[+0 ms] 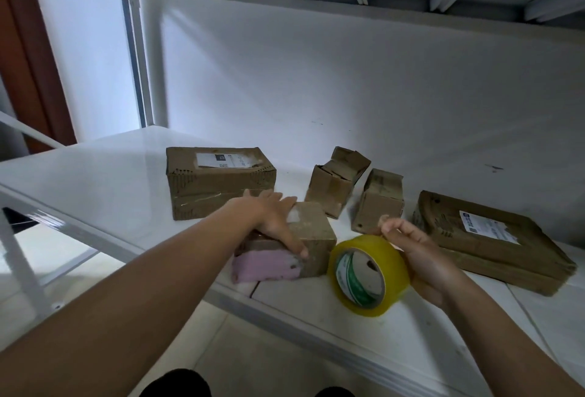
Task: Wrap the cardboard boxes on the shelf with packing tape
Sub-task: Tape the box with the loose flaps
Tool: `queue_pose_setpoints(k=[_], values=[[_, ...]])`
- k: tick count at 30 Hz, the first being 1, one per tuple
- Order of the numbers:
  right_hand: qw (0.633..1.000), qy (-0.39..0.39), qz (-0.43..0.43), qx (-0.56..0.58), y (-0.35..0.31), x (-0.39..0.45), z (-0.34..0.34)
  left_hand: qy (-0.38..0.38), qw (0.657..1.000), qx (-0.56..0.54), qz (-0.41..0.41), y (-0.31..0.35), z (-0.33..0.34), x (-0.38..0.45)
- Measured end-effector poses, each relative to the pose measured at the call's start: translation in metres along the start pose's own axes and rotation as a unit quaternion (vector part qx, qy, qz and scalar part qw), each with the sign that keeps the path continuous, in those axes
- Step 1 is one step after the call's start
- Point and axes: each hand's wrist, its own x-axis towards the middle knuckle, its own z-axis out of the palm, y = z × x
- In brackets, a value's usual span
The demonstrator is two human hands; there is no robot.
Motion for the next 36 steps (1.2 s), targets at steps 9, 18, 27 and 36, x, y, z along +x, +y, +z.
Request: queue_pose_setpoints(k=[9, 18, 27, 36], values=[[0.98, 0.15, -0.039, -0.12, -0.011, 0.008, -0.011, 0.176, 0.979, 0.042, -0.091, 0.003, 0.013, 0.0], [0.903, 0.302, -0.154, -0.266, 0.007, 0.02, -0.016, 0.291, 0.935, 0.169, -0.108, 0.034, 0.055, 0.025], [0.919, 0.277, -0.121, -0.255, 0.008, 0.023, -0.036, 0.265, 0.954, 0.055, -0.133, 0.024, -0.004, 0.022], [0.921, 0.232, -0.165, -0.265, 0.008, 0.023, -0.017, 0.08, 0.958, -0.149, -0.23, 0.01, -0.024, 0.034]])
